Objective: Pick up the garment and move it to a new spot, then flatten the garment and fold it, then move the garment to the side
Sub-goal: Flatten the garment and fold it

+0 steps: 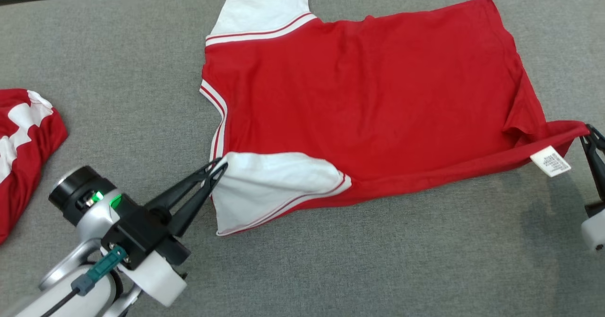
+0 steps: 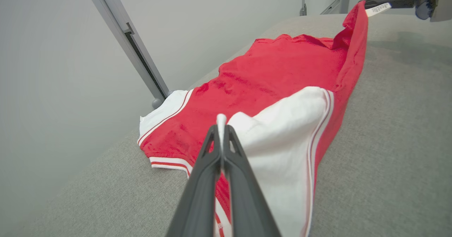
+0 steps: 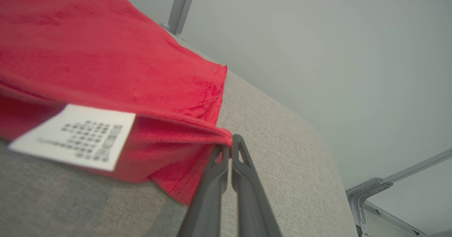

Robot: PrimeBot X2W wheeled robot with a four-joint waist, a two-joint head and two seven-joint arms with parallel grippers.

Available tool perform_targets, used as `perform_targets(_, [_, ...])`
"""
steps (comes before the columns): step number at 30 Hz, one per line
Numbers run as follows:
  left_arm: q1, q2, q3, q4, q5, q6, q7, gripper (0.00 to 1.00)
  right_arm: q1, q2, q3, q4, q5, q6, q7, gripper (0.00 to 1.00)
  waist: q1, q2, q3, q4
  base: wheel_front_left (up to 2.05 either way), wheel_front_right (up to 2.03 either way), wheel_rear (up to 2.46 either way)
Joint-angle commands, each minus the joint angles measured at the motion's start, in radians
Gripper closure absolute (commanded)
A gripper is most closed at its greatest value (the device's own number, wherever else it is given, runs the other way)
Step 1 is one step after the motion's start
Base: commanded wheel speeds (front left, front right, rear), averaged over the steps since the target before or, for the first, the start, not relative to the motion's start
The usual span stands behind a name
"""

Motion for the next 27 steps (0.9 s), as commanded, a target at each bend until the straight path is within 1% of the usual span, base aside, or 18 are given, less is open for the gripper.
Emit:
perform_targets(1, [-0.043, -0.009, 0.007, 0.020, 0.013, -0.012, -0.006, 1.00, -0.034, -0.008, 0.011, 0.013, 0.015, -0.002, -0.001, 1.00, 0.0000, 0.0000, 0.028, 0.011, 0.00, 0.00, 0.00])
perform_targets(10, [-0.217, -0.087, 0.003, 0.163, 0.050, -0.058, -0.018, 1.00, -0.204, -0.020, 0.073, 0.091, 0.039, -0.002, -0.001, 1.00, 0.0000, 0.0000, 0.114, 0.032, 0.00, 0.00, 0.00])
perform_targets(11, [-0.231, -0.095, -0.002, 0.179, 0.056, -0.063, -0.020, 0.96, -0.217, -0.020, 0.079, 0.096, 0.041, -0.002, -0.001, 1.00, 0.0000, 0.0000, 0.120, 0.034, 0.00, 0.00, 0.00])
perform_targets(12, [-0.241, -0.103, -0.005, 0.195, 0.059, -0.068, -0.025, 0.75, -0.227, -0.018, 0.083, 0.100, 0.042, -0.002, -0.001, 1.00, 0.0000, 0.0000, 0.125, 0.035, 0.00, 0.00, 0.00])
perform_targets(13, [-0.249, -0.110, -0.008, 0.213, 0.061, -0.069, -0.023, 0.73, -0.236, -0.015, 0.085, 0.104, 0.042, -0.002, -0.001, 0.62, 0.0000, 0.0000, 0.127, 0.036, 0.00, 0.00, 0.00])
perform_targets(14, [-0.249, -0.120, -0.008, 0.229, 0.049, -0.070, -0.019, 0.71, -0.241, -0.014, 0.085, 0.104, 0.042, -0.002, -0.001, 0.18, 0.0000, 0.0000, 0.128, 0.036, 0.00, 0.00, 0.00])
perform_targets(15, [-0.251, -0.127, -0.007, 0.242, 0.042, -0.069, -0.020, 0.58, -0.248, -0.010, 0.081, 0.096, 0.045, -0.002, -0.001, 0.00, 0.0000, 0.0000, 0.127, 0.037, 0.00, 0.00, 0.00])
perform_targets(16, [-0.257, -0.130, -0.007, 0.253, 0.051, -0.061, -0.025, 0.38, -0.247, -0.006, 0.071, 0.088, 0.048, -0.002, -0.001, 0.00, 0.0000, 0.0000, 0.124, 0.038, 0.00, 0.00, 0.00])
perform_targets(17, [-0.257, -0.135, -0.003, 0.263, 0.055, -0.050, -0.033, 0.00, -0.237, -0.002, 0.063, 0.078, 0.051, -0.002, -0.001, 0.00, 0.0000, 0.0000, 0.119, 0.038, 0.00, 0.00, 0.00])
perform_targets(19, [-0.226, -0.152, 0.012, 0.267, 0.041, -0.019, -0.055, 0.00, -0.207, 0.015, 0.025, 0.048, 0.056, -0.002, -0.001, 0.00, 0.0000, 0.0000, 0.102, 0.035, 0.00, 0.00, 0.00])
perform_targets(22, [-0.149, -0.160, 0.039, 0.255, 0.014, 0.045, -0.079, 0.00, -0.134, 0.045, -0.077, -0.011, 0.057, -0.002, -0.001, 0.00, 0.0000, 0.0000, 0.070, 0.029, 0.00, 0.00, 0.00])
perform_targets(24, [-0.080, -0.177, 0.056, 0.233, -0.012, 0.091, -0.091, 0.00, -0.066, 0.076, -0.138, -0.044, 0.046, -0.002, -0.001, 0.00, 0.0000, 0.0000, 0.045, 0.025, 0.00, 0.00, 0.00])
perform_targets(27, [0.043, -0.199, 0.072, 0.206, -0.064, 0.142, -0.101, 0.00, 0.037, 0.126, -0.208, -0.075, 0.036, -0.002, -0.001, 0.00, 0.0000, 0.0000, 0.005, 0.021, 0.00, 0.00, 0.00])
